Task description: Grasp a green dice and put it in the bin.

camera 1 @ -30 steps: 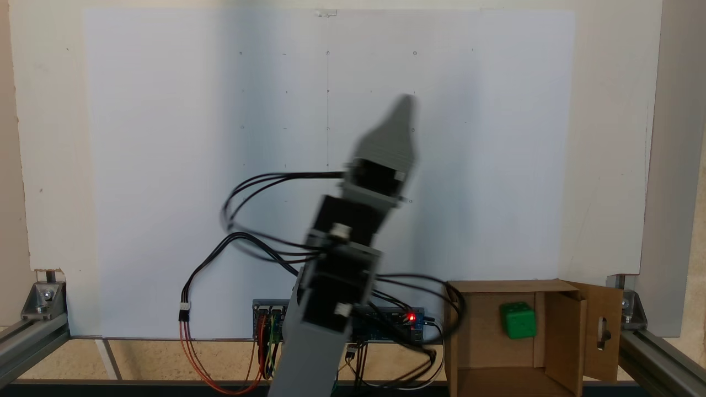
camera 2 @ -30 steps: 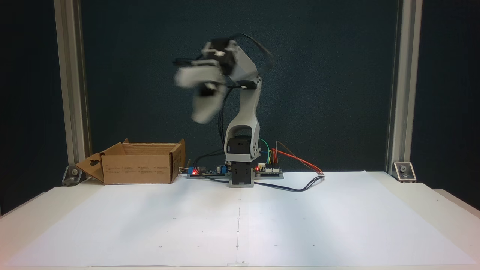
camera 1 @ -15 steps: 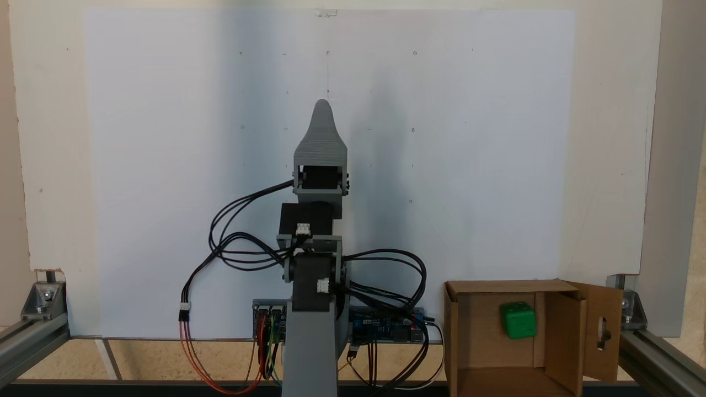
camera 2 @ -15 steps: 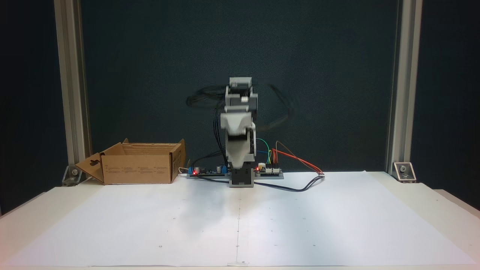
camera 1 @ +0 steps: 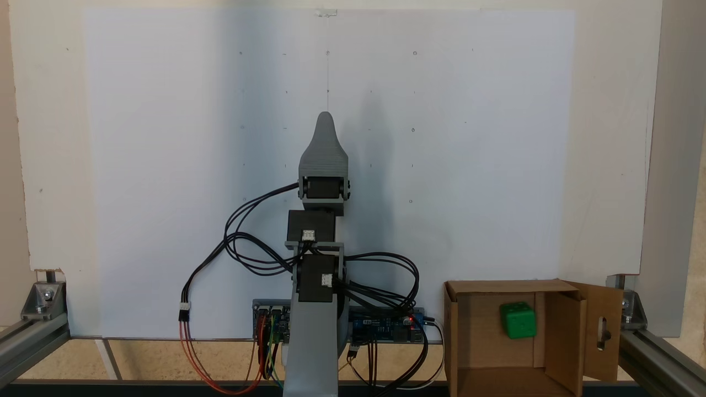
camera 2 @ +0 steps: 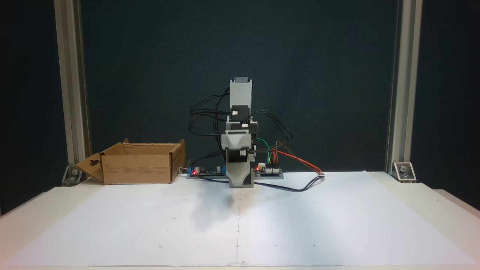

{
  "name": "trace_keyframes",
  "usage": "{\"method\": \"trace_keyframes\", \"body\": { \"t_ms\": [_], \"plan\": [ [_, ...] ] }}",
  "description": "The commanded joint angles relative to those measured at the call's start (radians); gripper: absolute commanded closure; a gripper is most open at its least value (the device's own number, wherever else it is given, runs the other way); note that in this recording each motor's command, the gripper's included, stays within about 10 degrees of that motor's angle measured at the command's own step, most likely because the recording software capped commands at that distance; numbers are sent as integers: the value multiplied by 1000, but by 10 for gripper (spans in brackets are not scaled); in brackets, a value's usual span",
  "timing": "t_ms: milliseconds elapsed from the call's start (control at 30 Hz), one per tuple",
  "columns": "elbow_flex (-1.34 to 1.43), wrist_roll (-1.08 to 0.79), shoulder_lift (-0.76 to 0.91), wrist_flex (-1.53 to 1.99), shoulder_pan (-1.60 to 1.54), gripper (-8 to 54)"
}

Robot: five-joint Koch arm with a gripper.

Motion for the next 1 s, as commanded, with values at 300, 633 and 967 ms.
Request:
{"method": "trace_keyframes", "body": {
  "t_ms": [300, 633, 967],
  "plan": [
    [120, -43, 110, -526, 18, 24],
    [314, -44, 110, -908, 17, 10],
    [339, -46, 107, -931, 17, 6]
  ]
}}
